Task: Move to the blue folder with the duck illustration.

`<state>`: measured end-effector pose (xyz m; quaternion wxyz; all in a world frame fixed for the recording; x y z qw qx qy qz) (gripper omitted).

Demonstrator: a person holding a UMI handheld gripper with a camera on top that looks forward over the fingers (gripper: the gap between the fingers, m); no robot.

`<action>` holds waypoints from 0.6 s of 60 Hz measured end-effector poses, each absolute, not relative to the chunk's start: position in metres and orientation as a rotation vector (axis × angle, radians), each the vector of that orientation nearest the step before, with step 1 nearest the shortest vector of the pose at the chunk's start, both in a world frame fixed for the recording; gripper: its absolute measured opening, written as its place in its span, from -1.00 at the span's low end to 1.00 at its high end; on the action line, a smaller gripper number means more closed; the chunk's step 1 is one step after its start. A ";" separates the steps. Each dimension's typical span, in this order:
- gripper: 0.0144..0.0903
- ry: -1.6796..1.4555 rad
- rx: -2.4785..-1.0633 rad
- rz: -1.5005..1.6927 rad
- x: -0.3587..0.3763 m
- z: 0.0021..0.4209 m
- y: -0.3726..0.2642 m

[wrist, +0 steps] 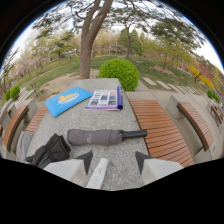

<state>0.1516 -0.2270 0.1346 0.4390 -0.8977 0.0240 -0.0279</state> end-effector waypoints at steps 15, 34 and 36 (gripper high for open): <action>0.86 0.067 -2.226 -0.076 0.141 0.135 -0.224; 0.85 0.035 -2.217 -0.060 0.078 0.140 -0.225; 0.84 0.029 -2.215 -0.056 0.068 0.140 -0.225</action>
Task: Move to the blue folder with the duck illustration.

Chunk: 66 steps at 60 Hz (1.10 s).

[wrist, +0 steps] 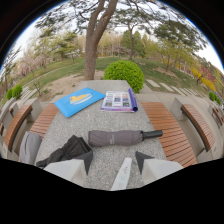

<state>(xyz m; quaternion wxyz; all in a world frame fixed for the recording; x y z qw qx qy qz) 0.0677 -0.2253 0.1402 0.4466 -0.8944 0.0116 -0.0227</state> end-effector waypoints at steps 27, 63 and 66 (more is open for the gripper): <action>0.86 -0.038 -2.182 0.036 -0.060 0.143 -0.174; 0.85 -0.062 -2.213 0.046 -0.106 0.091 0.080; 0.85 -0.063 -2.220 0.056 -0.112 0.084 0.102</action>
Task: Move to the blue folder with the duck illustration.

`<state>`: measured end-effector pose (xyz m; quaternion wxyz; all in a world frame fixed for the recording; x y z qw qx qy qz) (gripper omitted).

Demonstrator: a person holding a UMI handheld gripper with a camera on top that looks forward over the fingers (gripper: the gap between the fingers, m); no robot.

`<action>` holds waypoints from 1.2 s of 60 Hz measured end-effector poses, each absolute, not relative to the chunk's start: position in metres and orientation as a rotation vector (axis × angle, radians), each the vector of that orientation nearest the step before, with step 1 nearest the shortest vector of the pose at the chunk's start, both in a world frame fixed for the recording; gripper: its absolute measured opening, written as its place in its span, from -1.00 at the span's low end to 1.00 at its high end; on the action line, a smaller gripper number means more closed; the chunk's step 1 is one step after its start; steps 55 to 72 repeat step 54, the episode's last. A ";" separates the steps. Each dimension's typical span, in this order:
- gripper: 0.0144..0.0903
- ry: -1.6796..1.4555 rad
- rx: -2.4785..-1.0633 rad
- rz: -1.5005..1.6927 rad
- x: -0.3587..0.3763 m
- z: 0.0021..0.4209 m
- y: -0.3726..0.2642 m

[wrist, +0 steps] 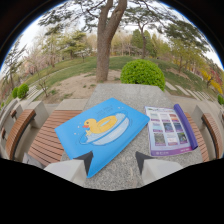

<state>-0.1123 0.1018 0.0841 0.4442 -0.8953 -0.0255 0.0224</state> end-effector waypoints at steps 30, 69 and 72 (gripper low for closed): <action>0.84 -0.072 -2.227 0.084 -0.148 0.041 0.229; 0.84 -0.071 -2.229 0.069 -0.144 0.031 0.236; 0.84 -0.071 -2.229 0.069 -0.144 0.031 0.236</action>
